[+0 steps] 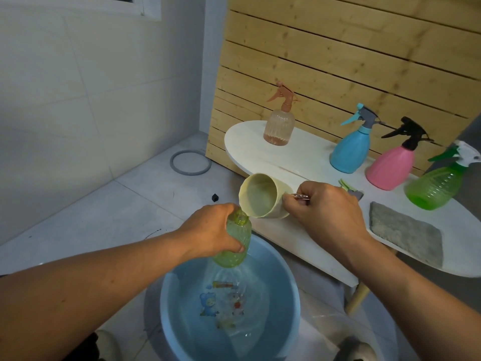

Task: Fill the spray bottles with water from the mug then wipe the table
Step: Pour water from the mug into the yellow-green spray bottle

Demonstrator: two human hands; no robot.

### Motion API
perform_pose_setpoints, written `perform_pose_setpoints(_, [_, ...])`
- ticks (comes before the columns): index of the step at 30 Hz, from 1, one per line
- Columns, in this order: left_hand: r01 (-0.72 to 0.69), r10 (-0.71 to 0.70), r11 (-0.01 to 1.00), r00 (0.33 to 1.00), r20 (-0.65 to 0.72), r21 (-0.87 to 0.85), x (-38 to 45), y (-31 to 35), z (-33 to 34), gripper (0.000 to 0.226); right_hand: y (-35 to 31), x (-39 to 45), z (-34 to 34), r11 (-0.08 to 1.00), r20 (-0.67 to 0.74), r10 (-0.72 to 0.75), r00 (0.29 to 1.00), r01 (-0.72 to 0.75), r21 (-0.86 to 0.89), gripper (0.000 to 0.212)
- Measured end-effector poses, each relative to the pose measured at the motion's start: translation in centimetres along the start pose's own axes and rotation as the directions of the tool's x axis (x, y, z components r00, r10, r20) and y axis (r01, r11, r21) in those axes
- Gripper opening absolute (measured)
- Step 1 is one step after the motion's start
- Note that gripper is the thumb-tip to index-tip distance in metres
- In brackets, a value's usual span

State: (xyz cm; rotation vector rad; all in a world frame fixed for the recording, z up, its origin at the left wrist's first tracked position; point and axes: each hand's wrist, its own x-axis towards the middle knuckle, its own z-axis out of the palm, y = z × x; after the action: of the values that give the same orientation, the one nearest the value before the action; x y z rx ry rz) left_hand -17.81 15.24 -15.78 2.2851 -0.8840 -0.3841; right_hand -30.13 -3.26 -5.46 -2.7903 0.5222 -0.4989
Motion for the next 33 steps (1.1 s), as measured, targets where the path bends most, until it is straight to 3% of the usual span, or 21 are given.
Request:
perform_pose_setpoints(10, [-0.004, 0.004, 1.000, 1.000, 0.003, -0.030, 0.09, -0.15, 0.13, 0.074, -0.44, -0.17, -0.27, 0.999, -0.005, -0.006, 1.000, 0.006, -0.032, 0.040])
perform_pose_setpoints(22, [-0.019, 0.019, 0.999, 1.000, 0.002, -0.049, 0.12, -0.22, 0.15, 0.077, -0.14, -0.19, -0.14, 0.999, -0.008, -0.045, 0.999, 0.045, -0.027, 0.028])
perform_pose_setpoints(33, [-0.020, 0.020, 0.999, 1.000, 0.006, -0.048, 0.07, -0.31, 0.23, 0.073, -0.51, -0.38, -0.35, 0.998, -0.005, -0.023, 1.000, 0.023, -0.052, 0.040])
